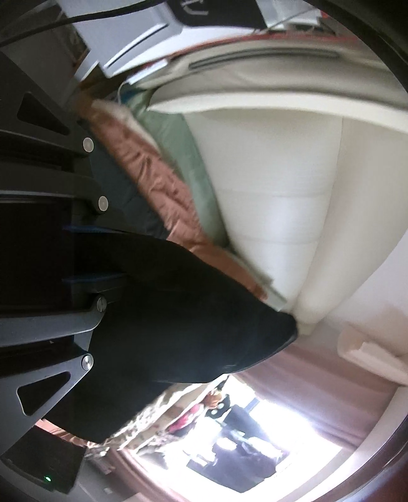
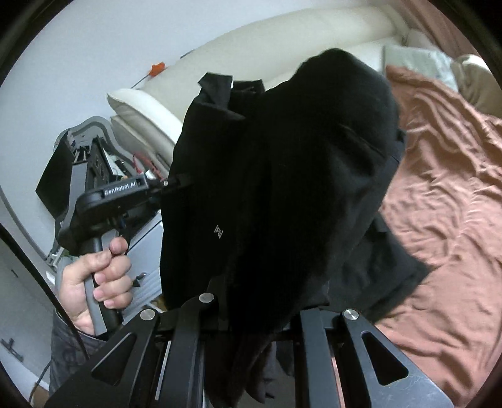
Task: Fold large clothes
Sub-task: 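Lift the black bundle with both tools and carry it toward the headboard, then lower the bundle onto the bed beside the headboard and open both tools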
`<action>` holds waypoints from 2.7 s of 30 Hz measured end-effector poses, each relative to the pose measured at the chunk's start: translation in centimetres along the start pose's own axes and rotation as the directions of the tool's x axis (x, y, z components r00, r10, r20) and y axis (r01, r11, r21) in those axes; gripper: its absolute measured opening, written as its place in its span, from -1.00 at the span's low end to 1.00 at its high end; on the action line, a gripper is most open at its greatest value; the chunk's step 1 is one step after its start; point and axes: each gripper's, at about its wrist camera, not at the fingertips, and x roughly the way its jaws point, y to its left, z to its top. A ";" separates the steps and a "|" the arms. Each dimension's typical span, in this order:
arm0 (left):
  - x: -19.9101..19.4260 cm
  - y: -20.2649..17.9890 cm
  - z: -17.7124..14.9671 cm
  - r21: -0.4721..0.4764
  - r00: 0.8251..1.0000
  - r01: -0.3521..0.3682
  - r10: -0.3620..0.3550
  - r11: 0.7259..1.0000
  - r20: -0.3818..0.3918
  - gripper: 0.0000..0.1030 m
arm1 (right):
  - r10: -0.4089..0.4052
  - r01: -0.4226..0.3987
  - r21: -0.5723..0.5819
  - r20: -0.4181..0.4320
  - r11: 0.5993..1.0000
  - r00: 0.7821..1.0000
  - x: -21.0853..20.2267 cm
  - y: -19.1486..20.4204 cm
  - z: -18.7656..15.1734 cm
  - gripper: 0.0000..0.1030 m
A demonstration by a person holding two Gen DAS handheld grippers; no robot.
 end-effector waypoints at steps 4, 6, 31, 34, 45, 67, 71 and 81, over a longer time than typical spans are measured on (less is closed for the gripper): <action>1.5 1.5 0.4 -0.006 0.999 -0.038 0.038 0.999 -0.013 -0.63 | 0.006 -0.005 0.035 -0.025 0.999 1.000 2.3 -2.1 0.1 -0.80; 2.6 1.8 0.5 -0.006 0.999 -0.046 0.046 0.999 -0.027 -0.63 | 0.008 -0.006 0.059 -0.039 0.998 0.999 3.4 -2.7 0.2 -0.80; 17.6 6.5 -4.6 0.072 0.957 -0.191 0.202 0.979 -0.206 -0.24 | 0.020 0.075 0.395 -0.232 0.916 0.973 13.5 -14.4 -1.0 -0.53; 15.6 7.5 -7.0 0.061 0.956 -0.216 0.223 0.975 -0.191 -0.23 | 0.020 0.070 0.399 -0.218 0.914 0.976 12.8 -15.1 -1.5 -0.53; 9.4 9.4 -12.8 0.055 0.951 -0.291 0.295 0.955 -0.089 0.14 | -0.219 0.273 0.382 -0.180 0.883 0.959 7.4 -17.2 -2.4 -0.05; 11.2 9.5 -16.6 0.124 0.936 -0.340 0.348 0.932 -0.046 0.14 | -0.391 0.376 -0.108 -0.206 0.920 0.897 12.1 -11.2 -0.1 -0.08; 11.1 8.9 -17.8 0.121 0.938 -0.332 0.341 0.935 -0.058 0.14 | -0.386 0.380 -0.071 -0.231 0.922 0.893 12.5 -12.8 -1.2 -0.09; 8.1 7.0 -21.4 0.109 0.948 -0.286 0.298 0.952 -0.108 0.14 | -0.484 0.477 -0.098 -0.272 0.873 0.831 9.7 -13.3 -2.3 -0.09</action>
